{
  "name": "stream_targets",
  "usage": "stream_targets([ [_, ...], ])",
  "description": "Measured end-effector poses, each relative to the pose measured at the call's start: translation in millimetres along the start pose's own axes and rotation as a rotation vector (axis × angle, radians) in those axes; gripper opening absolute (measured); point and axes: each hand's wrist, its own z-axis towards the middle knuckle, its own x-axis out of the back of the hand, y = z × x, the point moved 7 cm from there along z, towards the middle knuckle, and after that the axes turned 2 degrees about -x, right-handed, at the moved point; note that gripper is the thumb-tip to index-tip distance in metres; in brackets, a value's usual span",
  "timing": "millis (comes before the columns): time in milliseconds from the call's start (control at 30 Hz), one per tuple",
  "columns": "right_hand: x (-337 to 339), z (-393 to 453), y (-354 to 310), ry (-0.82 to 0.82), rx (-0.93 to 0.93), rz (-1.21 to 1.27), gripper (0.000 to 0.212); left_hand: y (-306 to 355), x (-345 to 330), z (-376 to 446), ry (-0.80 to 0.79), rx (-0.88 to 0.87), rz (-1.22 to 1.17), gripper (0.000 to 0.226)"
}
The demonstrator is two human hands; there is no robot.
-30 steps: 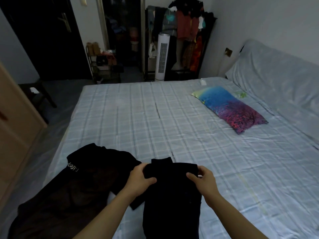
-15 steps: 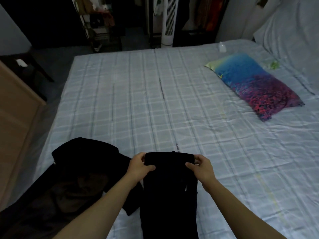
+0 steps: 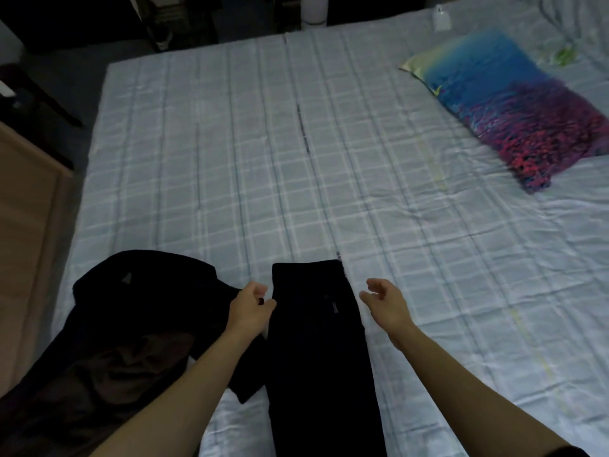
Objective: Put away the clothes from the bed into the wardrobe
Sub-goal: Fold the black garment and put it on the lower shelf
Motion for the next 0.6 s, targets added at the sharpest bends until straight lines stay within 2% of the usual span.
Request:
stream_targets([
  [200, 8, -39, 21, -0.011, 0.017, -0.014, 0.040, -9, 12, -58, -0.008, -0.071, 0.059, 0.028],
  [333, 15, -65, 33, 0.034, 0.089, -0.035, 0.040, -25, 8, -103, -0.066, -0.196, 0.259, 0.021],
  [400, 17, -83, 46, 0.056, 0.140, -0.072, 0.039, -39, 3, -122, -0.082, -0.246, 0.331, 0.026],
  [500, 12, -113, 77, 0.034, 0.210, -0.207, 0.038, -66, -16, -151, -0.099, -0.299, 0.419, 0.034],
  [600, -1, -138, 124, -0.042, 0.265, -0.428, 0.040, -100, -48, -178, -0.130, -0.378, 0.625, 0.040],
])
